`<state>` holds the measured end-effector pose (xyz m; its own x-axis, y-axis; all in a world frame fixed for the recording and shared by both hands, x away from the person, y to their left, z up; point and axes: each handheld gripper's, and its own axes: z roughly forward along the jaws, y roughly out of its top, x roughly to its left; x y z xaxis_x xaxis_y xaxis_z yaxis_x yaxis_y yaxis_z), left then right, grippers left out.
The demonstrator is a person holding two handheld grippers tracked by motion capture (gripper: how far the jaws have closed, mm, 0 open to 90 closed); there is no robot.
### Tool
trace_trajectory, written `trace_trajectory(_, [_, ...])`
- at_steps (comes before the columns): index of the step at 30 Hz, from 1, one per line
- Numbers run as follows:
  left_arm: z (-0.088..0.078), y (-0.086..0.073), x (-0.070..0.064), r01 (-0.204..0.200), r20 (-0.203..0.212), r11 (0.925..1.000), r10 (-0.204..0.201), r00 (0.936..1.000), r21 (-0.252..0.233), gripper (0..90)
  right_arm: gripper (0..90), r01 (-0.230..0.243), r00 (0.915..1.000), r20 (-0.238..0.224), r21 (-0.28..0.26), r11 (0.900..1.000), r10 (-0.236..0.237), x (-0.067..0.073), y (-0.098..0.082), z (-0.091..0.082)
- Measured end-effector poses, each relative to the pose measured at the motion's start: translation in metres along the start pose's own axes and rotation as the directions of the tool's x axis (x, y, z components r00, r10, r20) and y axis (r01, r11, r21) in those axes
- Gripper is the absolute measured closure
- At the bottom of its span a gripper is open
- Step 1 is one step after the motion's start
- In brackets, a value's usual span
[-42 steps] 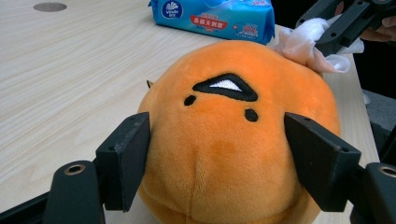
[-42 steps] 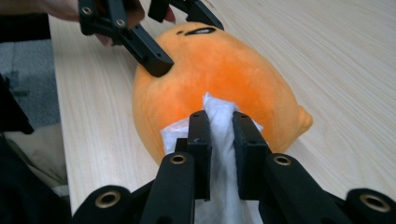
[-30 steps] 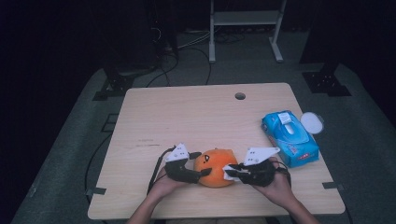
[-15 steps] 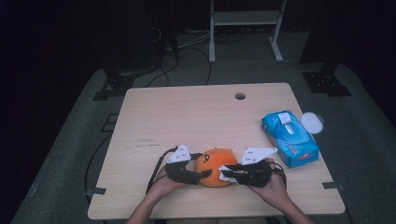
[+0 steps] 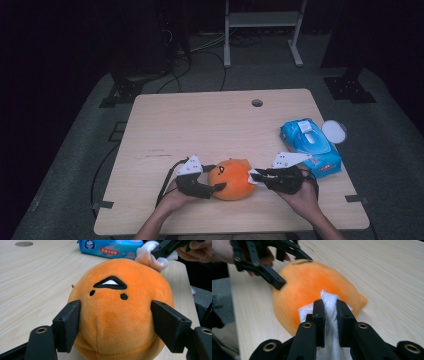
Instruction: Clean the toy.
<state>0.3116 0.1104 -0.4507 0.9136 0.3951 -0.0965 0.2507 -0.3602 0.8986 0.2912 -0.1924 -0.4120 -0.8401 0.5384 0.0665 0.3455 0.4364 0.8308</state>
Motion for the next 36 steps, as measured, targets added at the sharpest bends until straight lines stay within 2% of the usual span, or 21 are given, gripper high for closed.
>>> trace_trajectory(2, [0.004,0.005,-0.008,-0.063,0.001,0.998,0.063,0.998,0.008,29.3,78.8,0.019,0.9996,-0.021,-0.001,1.0,-0.019,0.007,0.004,0.004])
trace_trajectory(4, [0.005,0.006,-0.013,-0.104,-0.003,0.9944,0.104,0.9946,0.018,29.4,78.8,0.057,0.9982,-0.02,0.007,0.998,-0.057,0.015,0.007,0.008])
trace_trajectory(7, [0.002,0.003,-0.009,-0.078,0.009,0.9969,0.078,0.9969,0.008,30.1,78.9,0.064,0.9977,-0.021,0.002,0.998,-0.064,0.015,0.008,0.008])
trace_trajectory(11, [-0.003,-0.001,0.001,-0.033,0.008,0.9994,0.033,0.9994,0.014,29.9,78.9,0.023,0.9997,0.003,0.001,1.0,-0.023,0.003,0.004,0.004])
trace_trajectory(12, [-0.004,-0.002,0.002,-0.03,0.008,0.9994,0.03,0.9995,0.014,29.8,78.9,0.004,1.0,0.004,-0.001,1.0,-0.004,-0.001,0.002,0.003])
trace_trajectory(15, [-0.003,-0.002,0.002,-0.023,-0.002,0.9997,0.023,0.9997,0.007,30.0,78.9,-0.011,0.9999,0.004,-0.006,1.0,0.011,-0.002,0.0,0.001])
trace_trajectory(16, [-0.001,-0.002,0.002,-0.023,-0.01,0.9997,0.023,0.9997,-0.002,30.3,78.9,-0.015,0.9999,-0.003,-0.011,1.0,0.015,0.0,0.001,0.001])
trace_trajectory(18, [0.003,-0.001,0.003,0.003,-0.022,0.9998,-0.003,0.9997,-0.021,30.5,78.8,-0.014,0.9984,-0.055,-0.029,0.999,0.013,0.009,0.005,0.004])
trace_trajectory(19, [0.004,0.0,0.002,0.005,-0.025,0.9996,-0.006,0.9997,-0.026,30.5,78.8,-0.006,0.9968,-0.079,-0.034,0.999,0.003,0.014,0.008,0.007])
trace_trajectory(20, [0.004,0.0,0.002,0.004,-0.026,0.9997,-0.005,0.9996,-0.024,30.5,78.8,0.014,0.9967,-0.08,-0.029,0.999,-0.016,0.018,0.009,0.01])
trace_trajectory(21, [0.004,-0.001,0.002,0.007,-0.025,0.9997,-0.007,0.9997,-0.023,30.4,78.8,0.051,0.9966,-0.063,-0.013,0.999,-0.052,0.023,0.011,0.013])
trace_trajectory(22, [0.003,-0.001,0.003,0.007,-0.019,0.9997,-0.007,0.9998,-0.024,30.0,78.8,0.059,0.9965,-0.059,-0.01,0.998,-0.06,0.024,0.012,0.014])
trace_trajectory(23, [0.0,-0.001,0.004,0.013,-0.013,0.9995,-0.013,0.9998,-0.029,29.0,78.9,0.054,0.9965,-0.063,-0.013,0.998,-0.055,0.022,0.012,0.014])
trace_trajectory(25, [-0.003,0.001,0.003,0.02,-0.028,0.9993,-0.021,0.9994,-0.03,20.2,79.0,0.04,0.998,-0.048,-0.015,0.999,-0.04,0.016,0.01,0.011])
trace_trajectory(27, [-0.004,0.002,0.004,0.06,-0.038,0.9975,-0.062,0.9974,-0.038,13.7,79.0,0.02,0.9995,-0.025,-0.016,1.0,-0.021,0.009,0.006,0.007])
trace_trajectory(28, [-0.003,0.002,0.003,0.078,-0.031,0.9961,-0.079,0.9964,-0.04,14.6,79.0,0.012,0.9998,-0.016,-0.015,1.0,-0.013,0.006,0.005,0.006])
trace_trajectory(30, [0.0,0.002,0.001,0.063,-0.013,0.9976,-0.064,0.9979,-0.03,24.2,79.1,0.009,0.9999,-0.007,-0.02,1.0,-0.009,0.007,0.005,0.004])
trace_trajectory(31, [0.002,0.002,-0.001,0.055,-0.008,0.998,-0.055,0.9985,-0.032,26.0,79.1,0.017,0.9998,-0.008,-0.022,1.0,-0.017,0.01,0.006,0.004])
trace_trajectory(33, [0.004,0.003,-0.003,0.033,-0.001,0.9989,-0.033,0.9994,-0.034,30.0,79.1,0.046,0.9984,-0.03,-0.028,0.999,-0.047,0.02,0.01,0.009])
trace_trajectory(35, [0.006,0.003,-0.006,-0.005,-0.01,0.9996,0.005,0.9999,-0.028,30.7,79.1,0.071,0.9947,-0.072,-0.033,0.997,-0.073,0.031,0.014,0.015])
trace_trajectory(36, [0.005,0.003,-0.006,-0.014,-0.014,0.9997,0.014,0.9998,-0.022,31.4,79.1,0.105,0.9925,-0.062,-0.02,0.994,-0.106,0.036,0.016,0.018])
